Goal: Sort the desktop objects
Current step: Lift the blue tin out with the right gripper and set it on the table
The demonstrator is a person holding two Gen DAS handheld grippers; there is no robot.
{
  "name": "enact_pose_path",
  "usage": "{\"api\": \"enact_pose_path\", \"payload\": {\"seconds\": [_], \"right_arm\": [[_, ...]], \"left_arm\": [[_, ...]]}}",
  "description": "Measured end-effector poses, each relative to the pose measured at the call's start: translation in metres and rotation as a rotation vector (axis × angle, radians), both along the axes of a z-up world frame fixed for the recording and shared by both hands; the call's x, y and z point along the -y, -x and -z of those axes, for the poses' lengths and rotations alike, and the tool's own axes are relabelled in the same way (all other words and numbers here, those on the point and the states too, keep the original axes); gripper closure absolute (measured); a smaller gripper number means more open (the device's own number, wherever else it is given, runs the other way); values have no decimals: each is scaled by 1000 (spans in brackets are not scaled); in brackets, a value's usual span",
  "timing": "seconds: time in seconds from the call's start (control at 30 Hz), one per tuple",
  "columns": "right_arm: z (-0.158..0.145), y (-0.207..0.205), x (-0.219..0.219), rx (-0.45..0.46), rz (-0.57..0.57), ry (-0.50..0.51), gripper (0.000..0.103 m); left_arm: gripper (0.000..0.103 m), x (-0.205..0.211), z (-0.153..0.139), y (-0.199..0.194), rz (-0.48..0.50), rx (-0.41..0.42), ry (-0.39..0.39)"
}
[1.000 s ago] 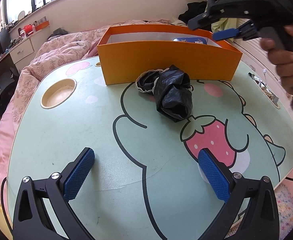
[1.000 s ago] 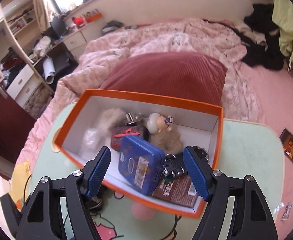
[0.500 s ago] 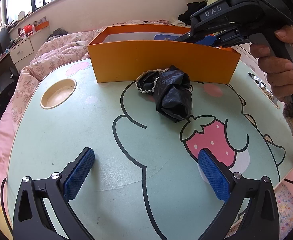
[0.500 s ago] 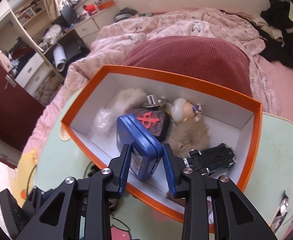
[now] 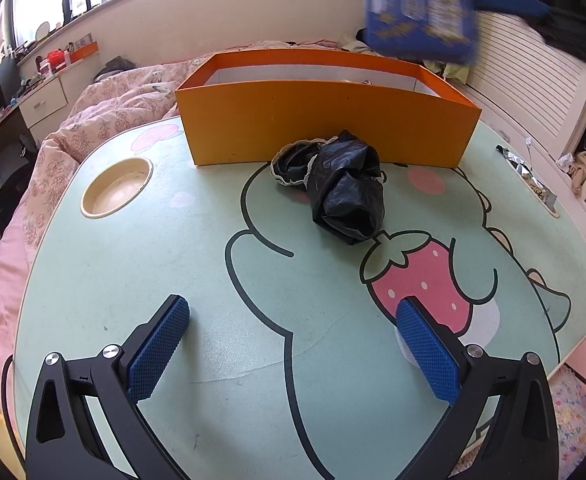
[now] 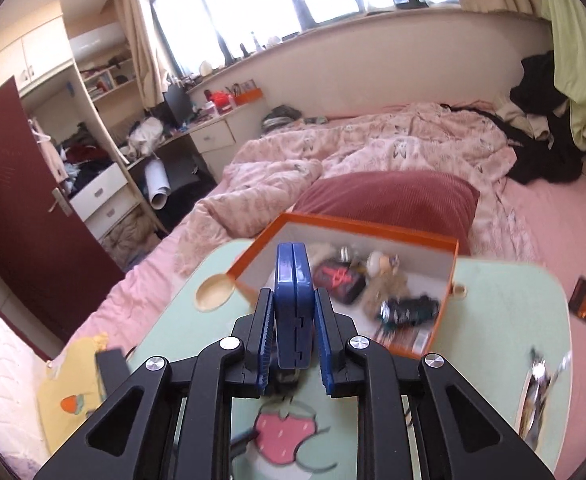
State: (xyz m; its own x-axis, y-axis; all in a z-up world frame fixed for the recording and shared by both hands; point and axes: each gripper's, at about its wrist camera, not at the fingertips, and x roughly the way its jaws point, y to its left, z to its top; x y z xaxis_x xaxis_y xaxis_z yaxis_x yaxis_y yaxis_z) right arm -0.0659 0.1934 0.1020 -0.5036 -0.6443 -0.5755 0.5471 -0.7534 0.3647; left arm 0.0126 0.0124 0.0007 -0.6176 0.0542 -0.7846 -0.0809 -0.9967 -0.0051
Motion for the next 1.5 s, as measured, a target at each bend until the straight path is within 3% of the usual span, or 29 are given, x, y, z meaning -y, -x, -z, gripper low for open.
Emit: {"api": "enact_pose_path", "payload": {"seconds": [0.23,0.33,0.43,0.53,0.63,0.73,0.87,0.93,1.0,1.07,1.13,1.2,1.5], "right_arm": [[68,-1,-9,149,21,12,84],[86,7,-20,216,30,86,84],[101,10,-29,238,100,51,78],[109,6,-40,202,163,-8,78],[107,-5,-49,145,207,-51,62],[105,-18,-54,95,253,-137,60],[104,-43,-55,63,253,-175,59],[103,-60,-50,32,238,-212,48],[105,-72,-41,-2,230,-288,29],[111,-78,-35,-15,240,-351,27],[121,-77,-34,25,228,-359,15],[128,-75,-28,8,245,-413,0],[134,-68,-28,-4,233,-408,0]], "left_arm": [[0,0,0,0,0,0,0],[0,0,0,0,0,-1,0],[0,0,0,0,0,-1,0],[0,0,0,0,-1,-1,0],[0,0,1,0,-1,-1,0],[0,0,1,0,-1,-1,0],[0,0,0,0,-1,-1,0],[0,0,1,0,-1,-1,0],[0,0,1,0,-1,-1,0],[0,0,1,0,-1,-1,0],[0,0,1,0,-1,-1,0],[0,0,1,0,-1,-1,3],[0,-2,1,0,-2,-1,3]]}}
